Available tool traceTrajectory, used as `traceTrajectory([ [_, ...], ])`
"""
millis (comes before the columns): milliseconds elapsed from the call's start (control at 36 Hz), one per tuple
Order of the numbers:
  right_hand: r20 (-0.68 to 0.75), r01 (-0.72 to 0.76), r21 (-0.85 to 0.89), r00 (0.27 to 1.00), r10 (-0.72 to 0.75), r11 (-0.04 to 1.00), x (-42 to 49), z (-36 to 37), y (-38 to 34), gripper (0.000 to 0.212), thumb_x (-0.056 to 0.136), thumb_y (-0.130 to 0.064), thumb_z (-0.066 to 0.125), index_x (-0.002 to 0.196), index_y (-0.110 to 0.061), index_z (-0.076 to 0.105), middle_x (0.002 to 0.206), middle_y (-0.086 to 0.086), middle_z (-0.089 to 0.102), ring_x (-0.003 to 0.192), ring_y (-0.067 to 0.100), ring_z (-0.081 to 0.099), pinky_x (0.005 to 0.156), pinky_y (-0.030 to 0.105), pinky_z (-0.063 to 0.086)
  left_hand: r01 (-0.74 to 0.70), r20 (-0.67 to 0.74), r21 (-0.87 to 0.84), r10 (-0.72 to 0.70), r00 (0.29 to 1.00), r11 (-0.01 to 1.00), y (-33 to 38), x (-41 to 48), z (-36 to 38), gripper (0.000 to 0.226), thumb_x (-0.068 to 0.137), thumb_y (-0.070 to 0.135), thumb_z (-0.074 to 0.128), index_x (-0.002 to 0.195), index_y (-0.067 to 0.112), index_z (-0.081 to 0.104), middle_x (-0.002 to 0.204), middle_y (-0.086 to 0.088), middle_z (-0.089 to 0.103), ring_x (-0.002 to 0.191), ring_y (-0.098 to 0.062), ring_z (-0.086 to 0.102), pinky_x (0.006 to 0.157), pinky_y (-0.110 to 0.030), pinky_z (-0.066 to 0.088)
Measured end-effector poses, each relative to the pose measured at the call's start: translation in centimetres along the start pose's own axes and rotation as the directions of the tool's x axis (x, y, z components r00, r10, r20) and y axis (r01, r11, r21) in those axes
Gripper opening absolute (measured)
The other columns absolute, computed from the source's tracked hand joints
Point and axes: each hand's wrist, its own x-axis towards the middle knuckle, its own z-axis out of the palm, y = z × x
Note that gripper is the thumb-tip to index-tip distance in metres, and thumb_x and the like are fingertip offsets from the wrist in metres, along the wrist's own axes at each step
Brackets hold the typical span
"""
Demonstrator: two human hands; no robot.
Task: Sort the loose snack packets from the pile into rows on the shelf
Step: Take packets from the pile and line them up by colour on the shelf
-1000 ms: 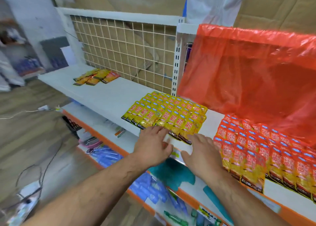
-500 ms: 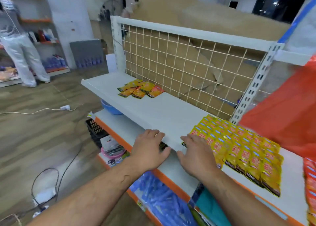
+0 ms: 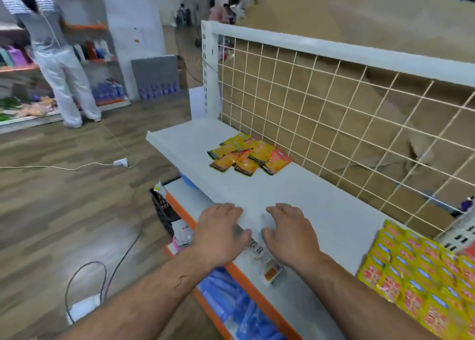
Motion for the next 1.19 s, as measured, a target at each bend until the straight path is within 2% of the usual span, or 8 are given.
traceTrajectory([
  [111,0.013,0.026,0.041,1.0,-0.027,0.999,5.7,0.3,-0.5,0.055,0.093,-0.039,0.051,0.145,-0.025,0.044,0.152,-0.001,0.039,0.138,0.023,0.035,0.108,0.036,0.036,0.009,-0.008,0.039,-0.008,1.0,0.999,-2.7,4.1,0.7,0.058,0.076,0.058,0.049,0.106,0.014,0.073,0.102,-0.004,0.071,0.093,-0.028,0.067,0.083,-0.039,0.057],
  [333,-0.054,0.004,0.13,0.999,0.003,0.992,14.7,-0.2,-1.1,0.043,0.092,-0.036,0.056,0.132,-0.022,0.056,0.133,0.0,0.054,0.126,0.022,0.046,0.095,0.033,0.045,0.106,0.054,0.01,-0.106,0.993,0.994,-6.4,12.0,0.5,0.053,0.085,0.047,0.049,0.127,0.018,0.062,0.126,0.0,0.063,0.116,-0.027,0.055,0.097,-0.037,0.044],
  [444,-0.095,-0.062,0.127,0.993,0.074,0.99,18.2,0.1,-0.9,0.026,0.093,-0.036,0.052,0.11,-0.02,0.064,0.113,0.0,0.061,0.111,0.023,0.055,0.081,0.033,0.048,0.141,0.079,-0.07,-0.136,0.988,0.987,-8.5,15.6,1.2,0.043,0.09,0.031,0.04,0.124,0.016,0.063,0.123,-0.004,0.063,0.116,-0.032,0.053,0.094,-0.042,0.046],
  [528,-0.117,-0.136,0.144,0.981,0.153,0.98,20.7,0.3,-1.0,0.027,0.092,-0.037,0.051,0.111,-0.023,0.065,0.111,0.0,0.062,0.11,0.023,0.055,0.079,0.033,0.047,0.148,0.123,-0.091,-0.136,0.983,0.985,-10.4,18.8,1.5,0.035,0.091,0.02,0.046,0.123,0.016,0.061,0.122,-0.006,0.062,0.116,-0.031,0.053,0.091,-0.042,0.047],
  [639,-0.165,-0.241,0.131,0.951,0.26,0.962,23.7,0.4,-1.4,0.026,0.094,-0.041,0.05,0.107,-0.024,0.064,0.109,-0.001,0.064,0.105,0.022,0.059,0.075,0.032,0.047,0.154,0.222,-0.094,-0.13,0.966,0.984,-12.3,23.5,1.5,0.033,0.084,0.034,0.046,0.11,0.021,0.062,0.11,-0.004,0.063,0.103,-0.028,0.059,0.081,-0.04,0.052],
  [778,-0.15,-0.412,0.117,0.892,0.427,0.903,26.4,-0.3,-2.5,0.038,0.095,-0.048,0.049,0.113,-0.015,0.057,0.116,0.007,0.062,0.11,0.029,0.058,0.081,0.036,0.048,0.101,0.349,0.046,-0.111,0.93,0.994,-14.4,28.0,1.7,0.046,0.087,0.019,0.055,0.132,0.021,0.047,0.125,-0.005,0.055,0.119,-0.026,0.05,0.093,-0.039,0.048],
  [1056,-0.059,-0.642,0.151,0.753,0.655,0.751,29.1,0.3,-3.2,0.056,0.078,-0.057,0.065,0.116,-0.017,0.054,0.114,0.004,0.063,0.11,0.027,0.06,0.079,0.036,0.052,-0.006,0.511,0.049,-0.02,0.859,0.999,-16.7,32.7,2.4,0.024,0.081,0.026,0.061,0.102,0.018,0.052,0.105,-0.005,0.064,0.096,-0.025,0.063,0.067,-0.027,0.04],
  [1194,0.028,-0.69,0.25,0.706,0.708,0.679,29.5,-0.3,-3.1,0.031,0.068,-0.047,0.075,0.084,-0.022,0.065,0.084,-0.007,0.068,0.079,0.017,0.067,0.064,0.029,0.05,-0.007,0.553,-0.031,0.022,0.833,1.0,-17.5,33.3,2.3,0.024,0.078,0.026,0.064,0.071,0.018,0.043,0.073,0.004,0.054,0.073,-0.02,0.055,0.057,-0.025,0.038],
])
